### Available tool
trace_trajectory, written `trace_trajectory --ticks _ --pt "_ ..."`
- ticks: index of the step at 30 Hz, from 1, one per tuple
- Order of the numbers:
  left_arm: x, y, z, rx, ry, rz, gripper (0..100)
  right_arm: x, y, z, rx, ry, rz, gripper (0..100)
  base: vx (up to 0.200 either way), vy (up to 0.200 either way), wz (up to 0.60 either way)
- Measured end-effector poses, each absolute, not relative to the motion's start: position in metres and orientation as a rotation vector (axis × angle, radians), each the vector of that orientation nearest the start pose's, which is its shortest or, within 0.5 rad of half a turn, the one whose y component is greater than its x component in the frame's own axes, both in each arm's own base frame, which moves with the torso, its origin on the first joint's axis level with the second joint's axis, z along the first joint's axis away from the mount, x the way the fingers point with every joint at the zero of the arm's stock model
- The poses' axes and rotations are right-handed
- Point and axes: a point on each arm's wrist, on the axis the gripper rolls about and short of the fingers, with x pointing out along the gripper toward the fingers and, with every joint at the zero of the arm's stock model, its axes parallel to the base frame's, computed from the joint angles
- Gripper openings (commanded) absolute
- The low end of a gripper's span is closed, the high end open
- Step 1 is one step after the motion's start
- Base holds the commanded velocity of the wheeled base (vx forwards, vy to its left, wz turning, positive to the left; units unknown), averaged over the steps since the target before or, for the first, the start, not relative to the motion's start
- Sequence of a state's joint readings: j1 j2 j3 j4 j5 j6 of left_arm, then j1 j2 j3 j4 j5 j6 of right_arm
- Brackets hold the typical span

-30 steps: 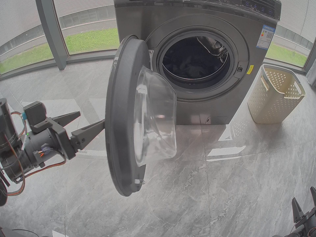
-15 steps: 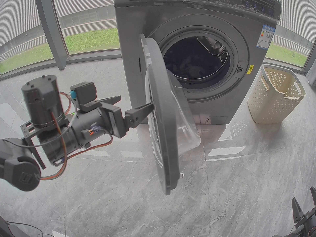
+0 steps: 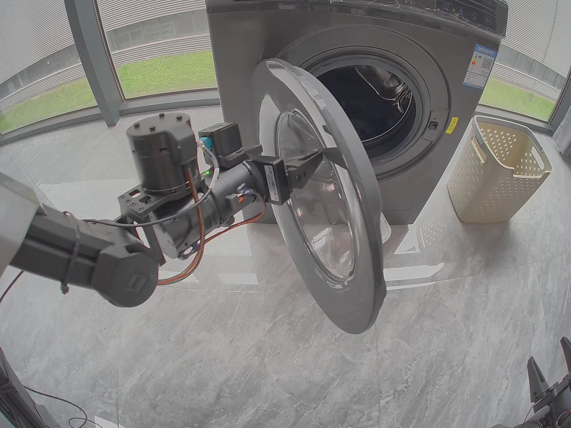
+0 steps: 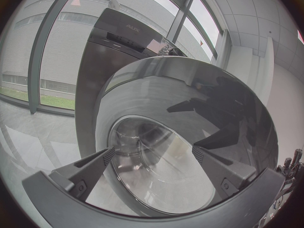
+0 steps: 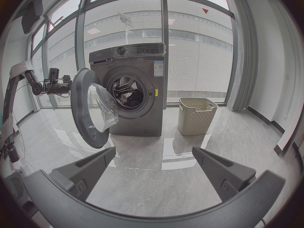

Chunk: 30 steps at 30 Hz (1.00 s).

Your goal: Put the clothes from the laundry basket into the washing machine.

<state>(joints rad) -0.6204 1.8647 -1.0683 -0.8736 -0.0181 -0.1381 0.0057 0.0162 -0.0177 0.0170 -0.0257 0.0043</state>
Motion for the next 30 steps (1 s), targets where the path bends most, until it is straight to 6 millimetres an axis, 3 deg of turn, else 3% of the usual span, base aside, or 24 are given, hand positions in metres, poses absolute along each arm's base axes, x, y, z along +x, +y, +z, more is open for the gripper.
trace_trajectory --ticks 13,25,30 --pt "0.349 -0.242 0.251 -0.302 -0.190 -0.540 100 -0.023 -0.001 0.079 0.004 0.015 -0.020 100 0.000 0.000 0.00" --pt "0.398 -0.246 0.245 -0.387 -0.255 -0.365 100 -0.023 -0.001 0.079 0.006 0.015 -0.020 100 0.000 0.000 0.00" --pt "0.403 -0.241 0.235 -0.402 -0.227 -0.346 100 -0.023 -0.001 0.079 0.007 0.015 -0.021 100 0.000 0.000 0.00"
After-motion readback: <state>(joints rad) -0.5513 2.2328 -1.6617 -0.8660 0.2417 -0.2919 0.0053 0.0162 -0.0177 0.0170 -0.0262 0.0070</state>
